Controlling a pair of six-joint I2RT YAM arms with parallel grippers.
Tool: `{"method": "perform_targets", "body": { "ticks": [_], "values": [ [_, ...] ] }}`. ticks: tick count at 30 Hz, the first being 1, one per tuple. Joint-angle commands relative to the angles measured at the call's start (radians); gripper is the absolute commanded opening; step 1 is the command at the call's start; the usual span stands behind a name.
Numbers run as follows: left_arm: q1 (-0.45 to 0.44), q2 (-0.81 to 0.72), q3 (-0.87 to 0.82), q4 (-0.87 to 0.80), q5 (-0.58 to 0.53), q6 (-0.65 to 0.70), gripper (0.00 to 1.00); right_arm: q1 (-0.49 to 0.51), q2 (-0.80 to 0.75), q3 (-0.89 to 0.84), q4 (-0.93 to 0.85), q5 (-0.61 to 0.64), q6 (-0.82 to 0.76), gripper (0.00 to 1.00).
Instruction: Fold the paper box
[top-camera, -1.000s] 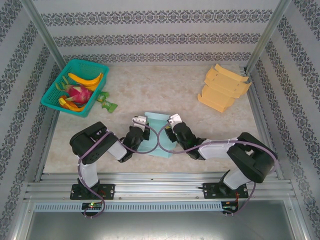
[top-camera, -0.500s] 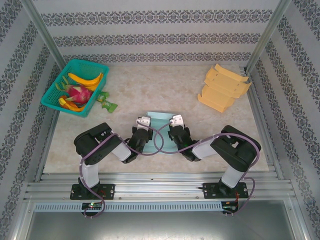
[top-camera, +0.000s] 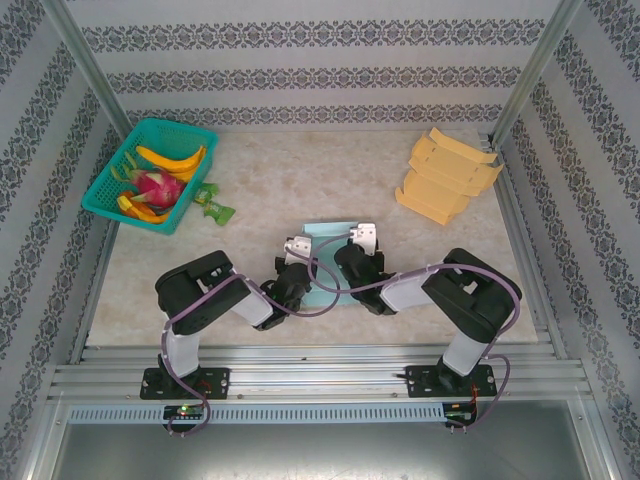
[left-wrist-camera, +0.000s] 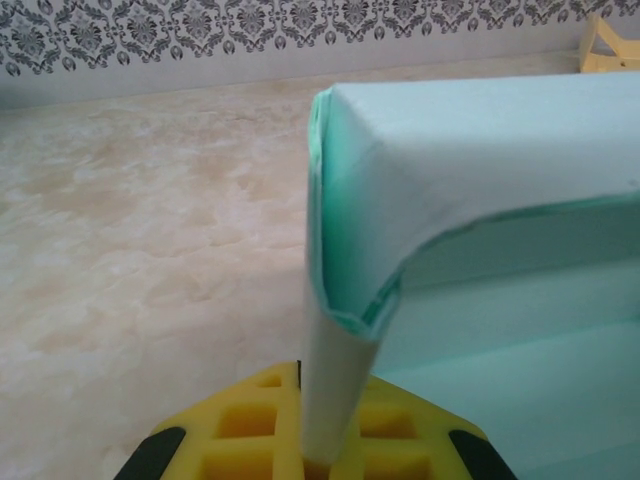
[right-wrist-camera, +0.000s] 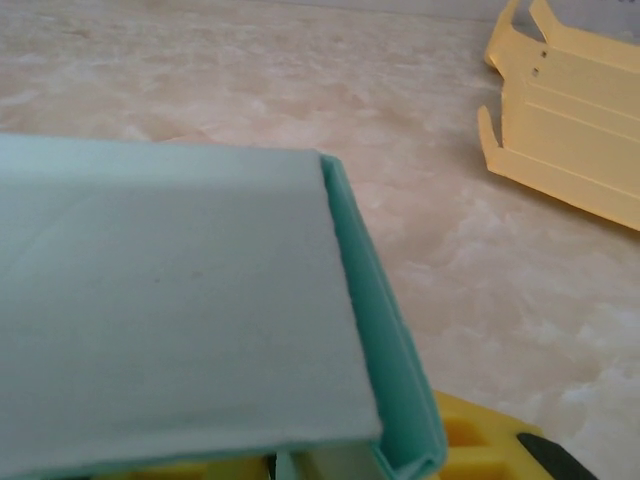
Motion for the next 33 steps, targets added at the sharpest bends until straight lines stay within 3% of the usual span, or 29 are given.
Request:
{"method": "perform_targets", "body": {
  "ticks": [1,6,12,20,33],
  "values": [
    [-0.009,0.017,0.009,-0.02,-0.109,-0.006,0.0,-0.055,-0.023,-0.007,-0.067,0.057,0.069,0.29],
    [-0.01,0.021,0.02,-0.035,-0.1,-0.02,0.0,-0.061,-0.036,-0.03,0.028,-0.172,0.035,0.35],
    [-0.009,0.016,0.031,-0.075,-0.105,-0.041,0.0,-0.056,-0.063,-0.094,0.117,-0.314,0.011,0.44],
    [-0.008,0.009,0.029,-0.084,-0.097,-0.057,0.0,-0.071,-0.044,-0.126,0.146,-0.345,-0.06,0.44],
    [-0.008,0.008,0.014,-0.052,-0.056,-0.069,0.0,-0.088,0.064,-0.069,0.198,-0.355,-0.111,0.35]
  ]
}}
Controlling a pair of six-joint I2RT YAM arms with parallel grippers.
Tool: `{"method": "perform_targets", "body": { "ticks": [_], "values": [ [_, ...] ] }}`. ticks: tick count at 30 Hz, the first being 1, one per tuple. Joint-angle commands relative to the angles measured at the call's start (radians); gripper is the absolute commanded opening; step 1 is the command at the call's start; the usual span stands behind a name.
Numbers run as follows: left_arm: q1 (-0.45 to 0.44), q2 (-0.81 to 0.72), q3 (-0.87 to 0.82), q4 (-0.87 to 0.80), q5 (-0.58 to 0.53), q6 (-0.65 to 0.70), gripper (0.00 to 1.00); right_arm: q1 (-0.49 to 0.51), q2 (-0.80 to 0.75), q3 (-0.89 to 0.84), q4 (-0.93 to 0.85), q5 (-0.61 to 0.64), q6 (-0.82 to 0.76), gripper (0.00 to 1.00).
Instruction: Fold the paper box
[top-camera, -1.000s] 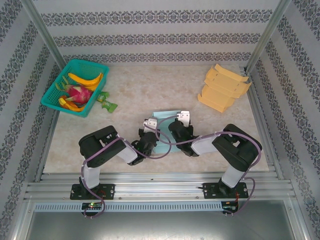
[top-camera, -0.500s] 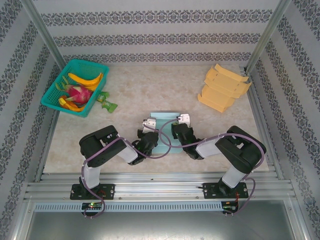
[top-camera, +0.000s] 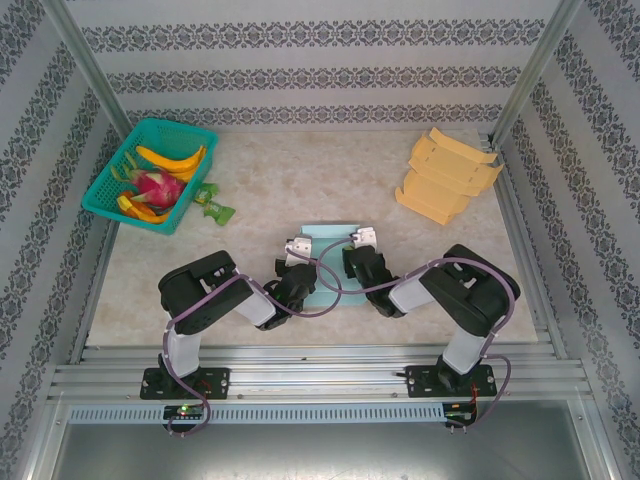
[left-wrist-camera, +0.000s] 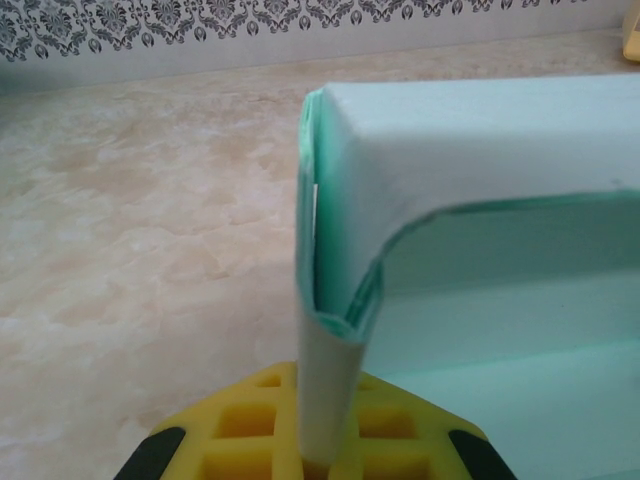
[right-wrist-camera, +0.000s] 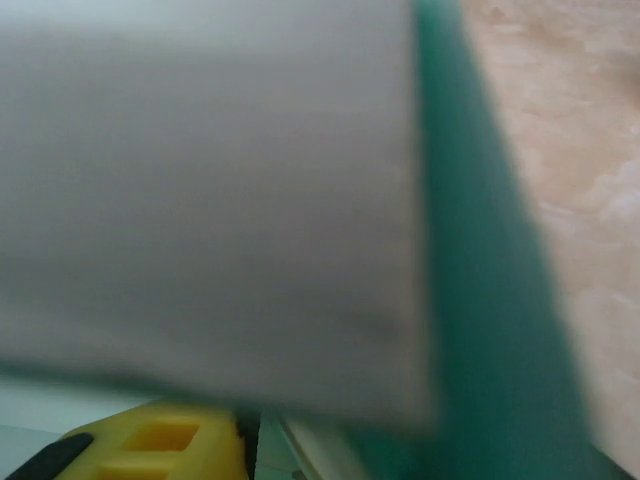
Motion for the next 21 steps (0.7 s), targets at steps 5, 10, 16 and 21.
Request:
{"method": "perform_targets", "body": {
  "ticks": [5,10,16,21],
  "values": [
    [0.002,-0.009,-0.006,0.001,-0.001,-0.032,0.0,-0.004,0.019,0.019,0.002,0.175,0.029,0.13],
    [0.002,-0.008,0.003,-0.02,-0.019,-0.039,0.0,0.005,0.002,0.006,-0.025,0.275,0.088,0.14],
    [0.003,0.001,0.034,-0.08,-0.043,-0.049,0.0,0.011,-0.049,-0.028,0.016,0.088,0.082,0.42],
    [0.006,-0.005,0.045,-0.122,-0.074,-0.067,0.0,0.054,-0.109,-0.067,0.007,0.001,0.046,0.51]
  ]
}}
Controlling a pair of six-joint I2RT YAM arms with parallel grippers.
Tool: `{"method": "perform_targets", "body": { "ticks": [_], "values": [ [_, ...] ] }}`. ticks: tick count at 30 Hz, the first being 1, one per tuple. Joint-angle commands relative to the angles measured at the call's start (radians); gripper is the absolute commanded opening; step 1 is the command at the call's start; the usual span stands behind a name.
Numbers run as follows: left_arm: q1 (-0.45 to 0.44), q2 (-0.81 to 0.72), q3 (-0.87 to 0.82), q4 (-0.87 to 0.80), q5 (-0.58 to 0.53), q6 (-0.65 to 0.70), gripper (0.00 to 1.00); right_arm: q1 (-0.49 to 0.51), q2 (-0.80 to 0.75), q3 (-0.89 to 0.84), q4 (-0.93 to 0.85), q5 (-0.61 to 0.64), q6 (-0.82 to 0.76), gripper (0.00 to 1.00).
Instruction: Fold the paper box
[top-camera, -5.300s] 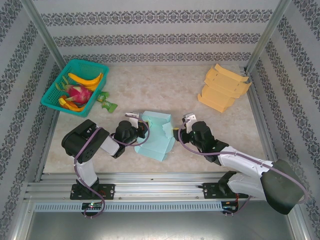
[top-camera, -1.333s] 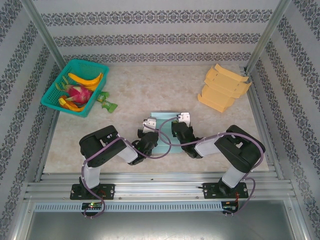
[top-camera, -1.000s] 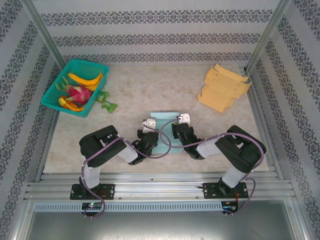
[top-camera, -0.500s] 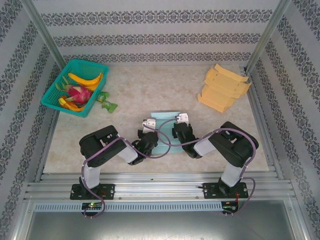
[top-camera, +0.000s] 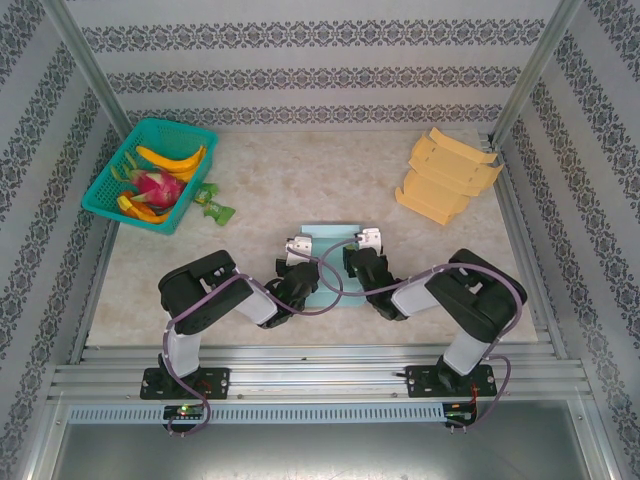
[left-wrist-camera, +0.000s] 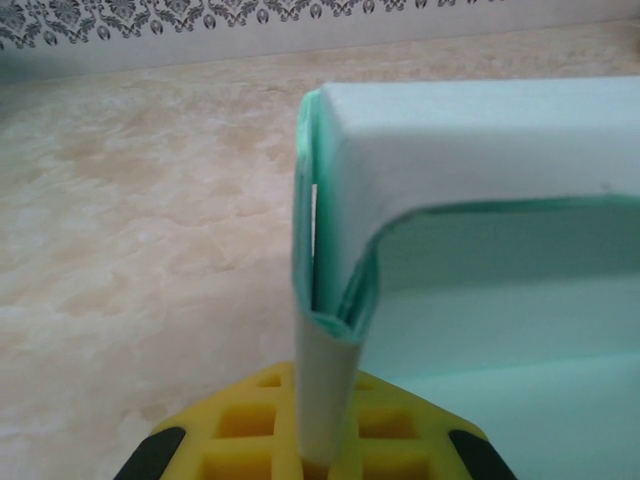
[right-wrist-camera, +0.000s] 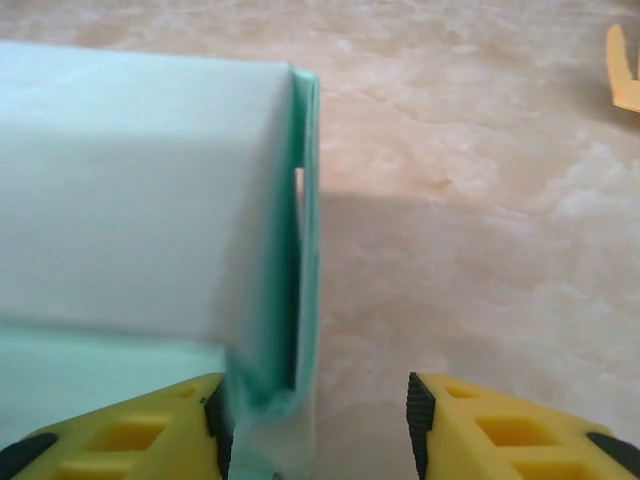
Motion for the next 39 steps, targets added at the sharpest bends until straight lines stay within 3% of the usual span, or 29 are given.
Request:
{"method": "perform_targets", "body": {
  "ticks": [1,10,16,21,25,33,36,39],
  "values": [
    [0.007,-0.007,0.02,-0.058,-0.051,-0.037,0.0,0.037,-0.05,-0.043,0.022,-0.059,-0.028,0.51],
    [0.031,-0.025,0.032,-0.138,-0.007,-0.087,0.0,0.068,-0.172,-0.123,0.032,-0.046,-0.065,0.51],
    [0.033,-0.02,0.038,-0.148,0.02,-0.092,0.0,0.044,-0.101,-0.051,0.091,-0.034,-0.111,0.49],
    [0.033,-0.02,0.035,-0.141,0.015,-0.084,0.0,0.021,-0.015,0.023,0.153,-0.034,-0.147,0.44],
    [0.034,-0.017,0.036,-0.135,0.014,-0.081,0.0,0.005,0.047,0.052,0.2,0.018,-0.148,0.34],
    [0.035,-0.003,0.052,-0.148,0.008,-0.081,0.0,0.01,0.095,0.067,0.181,0.255,-0.131,0.04],
    [0.036,0.001,0.056,-0.153,0.005,-0.079,0.0,0.013,0.086,0.053,0.175,0.32,-0.107,0.03],
    [0.037,0.006,0.061,-0.155,0.001,-0.078,0.0,0.014,0.059,0.044,0.154,0.281,-0.094,0.09]
  ]
}}
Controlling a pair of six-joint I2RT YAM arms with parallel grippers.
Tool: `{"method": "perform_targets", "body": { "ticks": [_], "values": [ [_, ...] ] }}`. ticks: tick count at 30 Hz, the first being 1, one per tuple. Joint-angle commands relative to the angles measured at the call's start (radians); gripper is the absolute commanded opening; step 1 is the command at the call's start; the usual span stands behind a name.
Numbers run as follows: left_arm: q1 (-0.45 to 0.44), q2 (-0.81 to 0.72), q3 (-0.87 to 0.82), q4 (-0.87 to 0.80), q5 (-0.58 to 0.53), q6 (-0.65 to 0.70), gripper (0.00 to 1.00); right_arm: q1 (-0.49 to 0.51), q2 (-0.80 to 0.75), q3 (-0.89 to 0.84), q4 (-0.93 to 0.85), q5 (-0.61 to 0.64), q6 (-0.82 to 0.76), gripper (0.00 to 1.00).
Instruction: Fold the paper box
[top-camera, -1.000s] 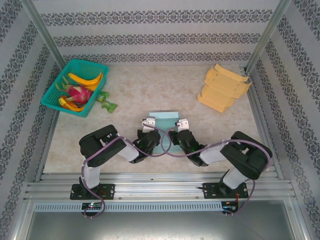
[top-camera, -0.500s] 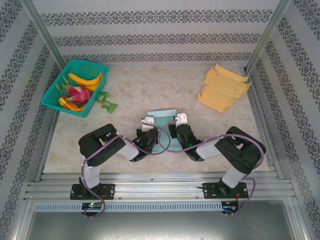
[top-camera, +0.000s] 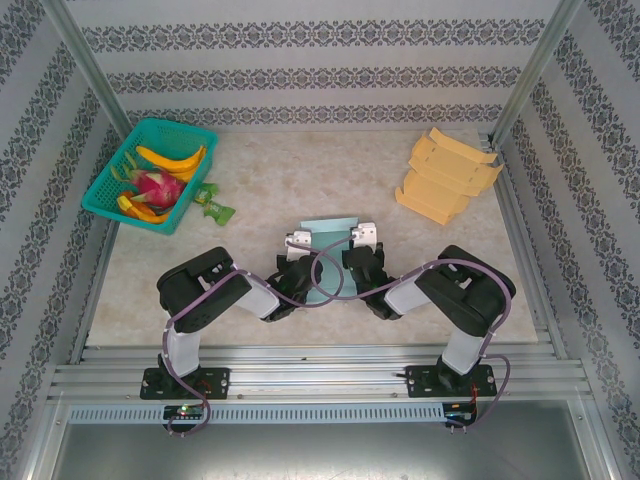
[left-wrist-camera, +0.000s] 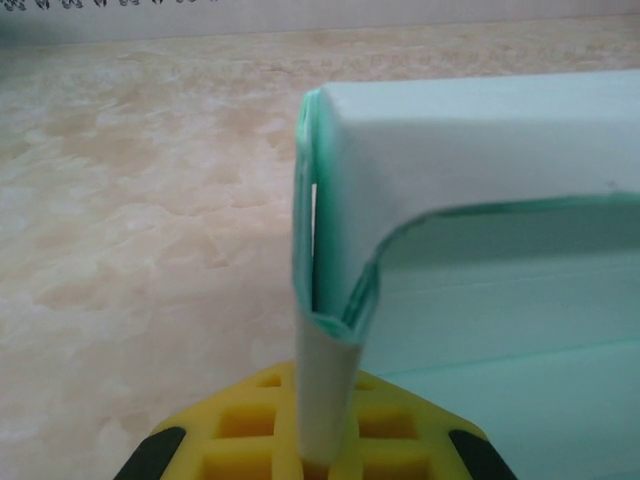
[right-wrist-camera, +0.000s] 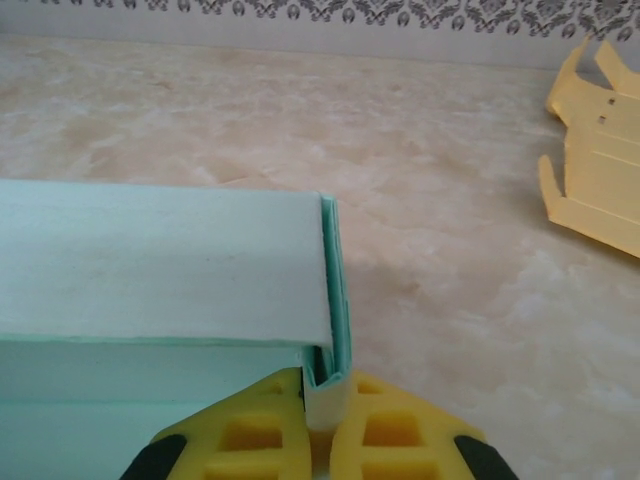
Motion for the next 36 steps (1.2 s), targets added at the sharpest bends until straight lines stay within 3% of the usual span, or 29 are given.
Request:
{"method": "perform_targets", "body": {
  "ticks": [1,5,11,14,18,21,27,36],
  "values": [
    [0.006,0.009,0.005,-0.049,-0.033,-0.001,0.0,-0.007,-0.037,-0.017,-0.013,0.06,0.039,0.17],
    [0.013,0.011,0.005,-0.053,-0.026,-0.007,0.0,-0.016,-0.14,-0.085,-0.037,-0.123,0.114,0.44],
    [0.038,-0.011,-0.02,-0.05,0.019,-0.028,0.0,-0.022,-0.399,-0.195,-0.248,-0.259,0.2,0.52],
    [0.045,-0.019,-0.031,-0.04,0.034,-0.028,0.0,-0.02,-0.56,-0.201,-0.432,-0.283,0.22,0.54],
    [0.056,-0.02,-0.057,0.015,0.094,-0.023,0.0,-0.034,-0.768,-0.221,-0.545,-0.284,0.228,0.61],
    [0.058,-0.015,-0.081,0.096,0.154,0.01,0.0,-0.07,-0.85,-0.164,-0.684,-0.295,0.221,0.62],
    [0.058,0.029,-0.144,0.331,0.297,0.112,0.0,-0.12,-0.781,-0.065,-0.71,-0.392,0.226,0.63],
    [0.058,0.054,-0.132,0.347,0.299,0.159,0.0,-0.119,-0.545,0.016,-0.655,-0.439,0.236,0.64]
  ]
}}
